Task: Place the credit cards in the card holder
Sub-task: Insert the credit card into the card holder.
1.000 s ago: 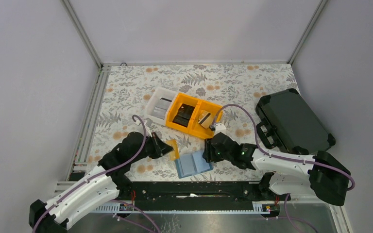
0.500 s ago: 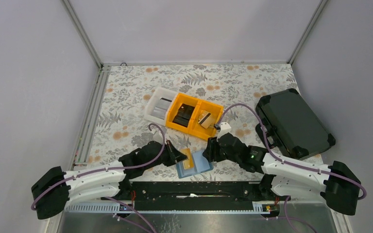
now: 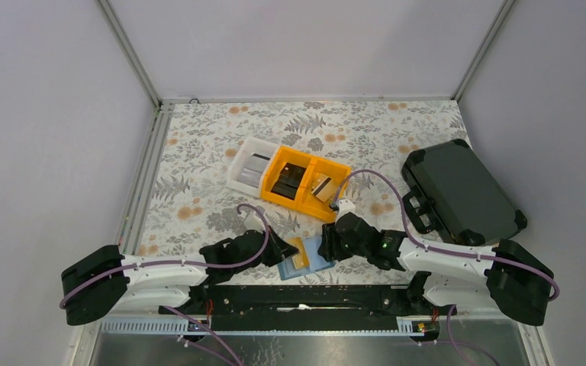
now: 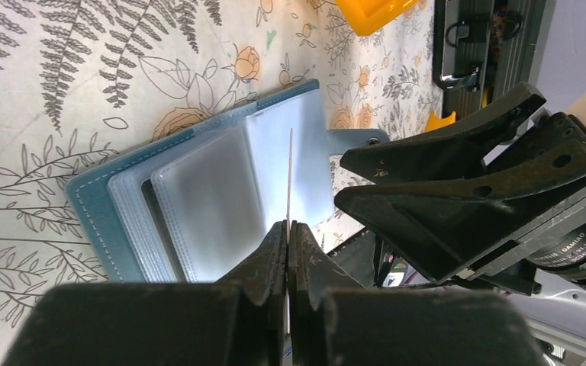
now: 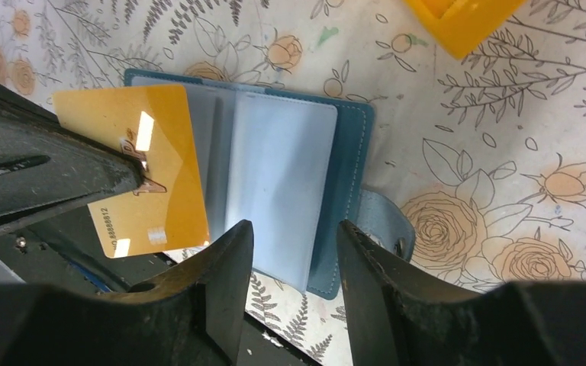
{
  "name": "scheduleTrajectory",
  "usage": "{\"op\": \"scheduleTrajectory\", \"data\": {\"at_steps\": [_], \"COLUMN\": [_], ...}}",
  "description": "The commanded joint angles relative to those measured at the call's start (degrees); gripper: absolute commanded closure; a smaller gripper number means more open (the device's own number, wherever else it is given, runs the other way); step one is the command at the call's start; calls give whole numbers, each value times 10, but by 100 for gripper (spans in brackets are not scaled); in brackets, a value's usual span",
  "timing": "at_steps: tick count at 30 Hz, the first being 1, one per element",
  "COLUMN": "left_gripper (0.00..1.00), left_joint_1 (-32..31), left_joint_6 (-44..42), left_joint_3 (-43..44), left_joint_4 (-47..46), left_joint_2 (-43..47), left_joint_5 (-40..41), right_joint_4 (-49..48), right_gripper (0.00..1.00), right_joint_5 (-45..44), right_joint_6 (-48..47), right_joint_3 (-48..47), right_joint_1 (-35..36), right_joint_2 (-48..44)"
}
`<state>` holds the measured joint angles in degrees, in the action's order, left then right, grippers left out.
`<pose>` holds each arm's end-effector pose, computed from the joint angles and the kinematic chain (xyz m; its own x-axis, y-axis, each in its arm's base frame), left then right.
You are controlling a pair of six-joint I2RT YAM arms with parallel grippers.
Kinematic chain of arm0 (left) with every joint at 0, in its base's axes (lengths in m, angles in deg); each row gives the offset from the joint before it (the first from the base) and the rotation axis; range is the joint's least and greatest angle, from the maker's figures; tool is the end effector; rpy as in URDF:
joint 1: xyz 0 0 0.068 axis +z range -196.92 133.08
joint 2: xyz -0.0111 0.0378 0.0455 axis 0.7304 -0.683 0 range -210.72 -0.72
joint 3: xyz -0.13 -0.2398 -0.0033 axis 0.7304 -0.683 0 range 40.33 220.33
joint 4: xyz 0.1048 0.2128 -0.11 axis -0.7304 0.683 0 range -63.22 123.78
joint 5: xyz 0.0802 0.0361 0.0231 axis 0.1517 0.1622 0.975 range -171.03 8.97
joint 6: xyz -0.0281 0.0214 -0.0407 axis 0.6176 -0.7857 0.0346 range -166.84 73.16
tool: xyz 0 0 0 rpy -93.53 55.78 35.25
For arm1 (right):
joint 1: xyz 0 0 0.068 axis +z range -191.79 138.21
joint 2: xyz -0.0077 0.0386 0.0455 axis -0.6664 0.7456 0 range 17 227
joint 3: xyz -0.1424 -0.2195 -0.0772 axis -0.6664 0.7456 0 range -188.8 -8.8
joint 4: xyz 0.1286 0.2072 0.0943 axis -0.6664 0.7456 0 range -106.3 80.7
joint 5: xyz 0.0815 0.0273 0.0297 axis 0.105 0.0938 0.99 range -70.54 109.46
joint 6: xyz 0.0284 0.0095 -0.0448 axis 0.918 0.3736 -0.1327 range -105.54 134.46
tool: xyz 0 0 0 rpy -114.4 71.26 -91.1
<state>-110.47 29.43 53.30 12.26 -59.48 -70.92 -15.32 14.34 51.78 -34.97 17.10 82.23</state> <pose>0.0903 -0.1675 0.1489 -0.8462 -0.4462 -0.2912 -0.0314 0.5874 -0.8087 0.1170 0.1877 0.1750 -0.7599 -0.0904 -0.6437 -0.4485 0.7897 0.4186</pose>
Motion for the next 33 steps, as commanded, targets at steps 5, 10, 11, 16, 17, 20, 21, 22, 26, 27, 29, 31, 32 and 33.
{"op": "scheduleTrajectory", "data": {"at_steps": [5, 10, 11, 16, 17, 20, 21, 22, 26, 27, 29, 31, 32, 33], "left_gripper": [100, 100, 100, 100, 100, 100, 100, 100, 100, 100, 100, 100, 100, 100], "left_joint_1": [-8, -8, -8, -8, -8, -8, -8, -8, -8, -8, -9, -10, -11, -12], "left_joint_6": [25, 35, 36, 36, 36, 37, 38, 40, 35, 32, 30, 34, 36, 36], "left_joint_3": [-5, -23, -23, -25, -25, -27, -28, -30, -35, -34, -35, -39, -42, -43], "left_joint_4": [-26, -53, -51, -57, -58, -64, -66, -69, -81, -81, -75, -76, -78, -77], "left_joint_2": [-14, -28, -30, -36, -38, -47, -50, -51, -43, -38, -26, -17, -13, -10], "left_joint_5": [45, 50, 51, 50, 49, 46, 46, 45, 41, 39, 38, 37, 37, 38], "right_joint_4": [-46, -60, -60, -50, -51, -50, -51, -53, -56, -56, -55, -54, -53, -52], "right_gripper": [55, 63, 65, 81, 84, 91, 93, 95, 100, 100, 100, 100, 100, 100], "right_joint_5": [6, 5, 4, -6, -6, -6, -5, -4, -1, -1, -3, -4, -4, -3], "right_joint_6": [21, 30, 31, 34, 33, 33, 32, 34, 33, 34, 33, 33, 33, 33], "right_joint_3": [27, 36, 37, 38, 39, 38, 38, 37, 36, 36, 36, 35, 34, 31], "right_joint_1": [3, 3, 3, 3, 4, 3, 3, 4, 3, 3, 3, 3, 3, 3], "right_joint_2": [22, 34, 34, 41, 43, 53, 58, 61, 73, 75, 79, 83, 86, 88]}}
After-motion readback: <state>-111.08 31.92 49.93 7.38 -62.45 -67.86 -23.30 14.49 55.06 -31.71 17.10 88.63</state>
